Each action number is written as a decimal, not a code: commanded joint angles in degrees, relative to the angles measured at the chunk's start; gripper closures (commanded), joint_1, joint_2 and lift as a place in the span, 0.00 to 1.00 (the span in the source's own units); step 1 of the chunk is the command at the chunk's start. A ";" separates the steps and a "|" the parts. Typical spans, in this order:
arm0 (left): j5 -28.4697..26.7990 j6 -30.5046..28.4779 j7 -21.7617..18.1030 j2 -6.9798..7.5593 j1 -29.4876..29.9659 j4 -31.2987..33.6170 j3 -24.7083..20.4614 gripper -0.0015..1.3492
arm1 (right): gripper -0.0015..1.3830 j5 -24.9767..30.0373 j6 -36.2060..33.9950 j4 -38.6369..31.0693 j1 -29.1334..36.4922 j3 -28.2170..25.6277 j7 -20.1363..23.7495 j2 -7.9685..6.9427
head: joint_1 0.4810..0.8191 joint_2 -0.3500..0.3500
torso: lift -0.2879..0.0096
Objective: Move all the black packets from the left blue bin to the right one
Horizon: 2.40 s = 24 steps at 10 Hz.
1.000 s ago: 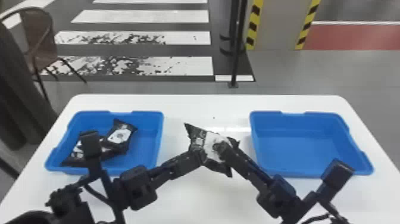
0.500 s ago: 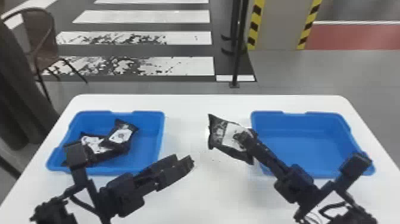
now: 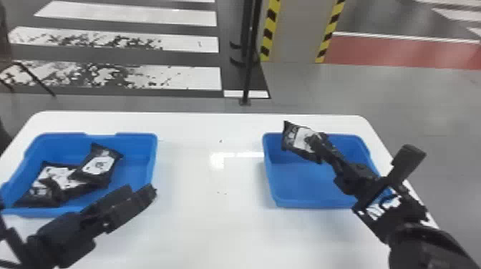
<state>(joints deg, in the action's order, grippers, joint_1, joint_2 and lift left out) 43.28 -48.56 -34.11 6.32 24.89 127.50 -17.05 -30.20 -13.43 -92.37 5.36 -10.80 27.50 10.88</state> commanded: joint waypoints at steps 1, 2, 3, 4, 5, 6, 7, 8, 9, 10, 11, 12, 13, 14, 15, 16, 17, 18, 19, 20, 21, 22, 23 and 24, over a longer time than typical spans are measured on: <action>-1.81 0.61 0.27 -0.35 0.28 0.68 -2.38 0.11 | 0.90 2.89 0.22 2.59 -1.43 -0.05 -2.71 1.07 | 0.63 0.30 | 0.50; -3.41 1.04 0.63 -0.61 0.42 1.24 -4.09 0.11 | 0.63 6.09 0.64 1.18 -0.44 -0.97 -5.52 1.24 | 0.63 0.29 | 0.50; -4.89 1.32 1.24 -0.61 0.28 1.38 -5.69 0.11 | 0.29 8.49 0.64 -3.32 2.79 -1.54 -8.16 1.24 | 0.63 0.29 | 0.50; -6.95 1.88 1.94 -0.61 -0.28 1.38 -7.29 0.11 | 0.06 10.66 3.17 -10.07 7.99 -1.43 -11.24 0.72 | 0.63 0.29 | 0.50; -9.12 1.74 2.47 -0.52 -0.98 1.38 -8.89 0.11 | 0.06 12.38 5.00 -16.68 13.48 -1.43 -12.73 -0.34 | 0.63 0.31 | 0.50; -11.86 1.46 3.35 -0.43 -2.11 1.38 -9.92 0.11 | 0.10 13.86 7.53 -21.74 18.40 -1.43 -12.82 -1.66 | 0.63 0.35 | 0.50; -15.63 0.89 4.32 -0.08 -4.36 1.38 -10.60 0.11 | 0.12 14.32 8.23 -27.37 23.32 -0.85 -12.73 -2.89 | 0.63 0.42 | 0.50; -19.74 -1.36 5.55 0.45 -6.75 1.24 -11.18 0.11 | 0.12 13.75 9.08 -32.71 27.96 0.97 -12.73 -3.41 | 0.63 0.48 | 0.50; -23.17 -3.61 6.34 1.06 -9.56 0.12 -11.29 0.11 | 0.12 13.41 9.22 -37.49 32.60 3.03 -12.55 -3.41 | 0.63 0.53 | 0.50; -25.34 -5.86 6.95 1.76 -12.51 -2.27 -10.83 0.11 | 0.12 12.38 9.78 -40.30 36.26 4.52 -12.55 -3.50 | 0.63 0.63 | 0.50; -26.83 -6.98 7.66 2.47 -15.47 -5.37 -9.92 0.11 | 0.12 12.83 12.45 -42.27 39.35 5.32 -12.64 -3.68 | 0.63 0.71 | 0.50; -28.09 -7.96 8.10 3.08 -18.28 -8.74 -8.43 0.11 | 0.12 12.95 14.42 -43.82 41.88 6.00 -12.55 -4.03 | 0.63 0.77 | 0.50; -29.11 -9.93 8.27 3.87 -20.81 -11.27 -6.60 0.11 | 0.12 12.49 14.56 -45.23 43.71 6.69 -12.55 -4.47 | 0.63 0.79 | 0.50; -30.26 -11.76 8.54 4.66 -23.62 -14.51 -4.55 0.11 | 0.12 12.04 14.56 -45.65 44.42 7.14 -12.55 -4.56 | 0.63 0.80 | 0.50; -31.97 -14.71 8.71 5.46 -26.86 -17.18 -2.26 0.11 | 0.12 11.69 14.56 -45.65 44.28 7.14 -12.55 -4.56 | 0.63 0.80 | 0.50; -34.03 -17.67 9.06 5.89 -29.67 -18.59 -0.32 0.11 | 0.12 11.35 14.56 -45.51 43.99 7.14 -12.55 -4.56 | 0.63 0.79 | 0.50; -34.71 -19.36 9.50 6.33 -32.06 -20.84 1.85 0.11 | 0.12 11.01 14.56 -45.37 43.99 7.14 -12.55 -4.56 | 0.63 0.77 | 0.50; -35.63 -21.46 9.68 6.77 -34.45 -22.80 3.91 0.12 | 0.12 10.21 14.56 -44.94 43.99 7.37 -12.55 -4.56 | 0.63 0.77 | 0.50; -37.45 -24.14 9.94 6.95 -36.28 -23.79 5.62 0.12 | 0.12 9.75 14.56 -44.66 43.71 7.49 -12.55 -4.56 | 0.63 0.75 | 0.50; -37.68 -25.12 10.03 7.21 -38.11 -25.90 7.11 0.12 | 0.12 9.41 14.56 -44.52 43.57 7.49 -12.55 -4.56 | 0.63 0.73 | 0.50; -39.97 -27.37 10.29 7.30 -39.23 -26.32 8.02 0.13 | 0.12 8.49 14.70 -43.96 43.29 7.83 -12.55 -4.56 | 0.63 0.72 | 0.50; -41.00 -27.79 10.65 7.39 -40.50 -28.01 8.93 0.14 | 0.12 7.92 14.56 -43.68 43.29 7.94 -12.47 -4.56 | 0.63 0.72 | 0.50; -42.02 -27.93 10.73 7.48 -42.05 -30.54 9.85 0.14 | 0.12 7.46 14.56 -43.40 43.15 7.94 -12.38 -4.56 | 0.63 0.73 | 0.50; -43.05 -28.07 10.91 7.48 -43.31 -32.37 10.65 0.18 | 0.12 7.24 14.56 -43.26 43.01 7.94 -12.29 -4.56 | 0.63 0.73 | 0.50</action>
<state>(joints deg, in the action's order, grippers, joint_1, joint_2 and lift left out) 0.87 -76.52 -23.21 13.79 -17.58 96.40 -6.92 -22.76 1.15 -135.72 48.44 -2.87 15.19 6.33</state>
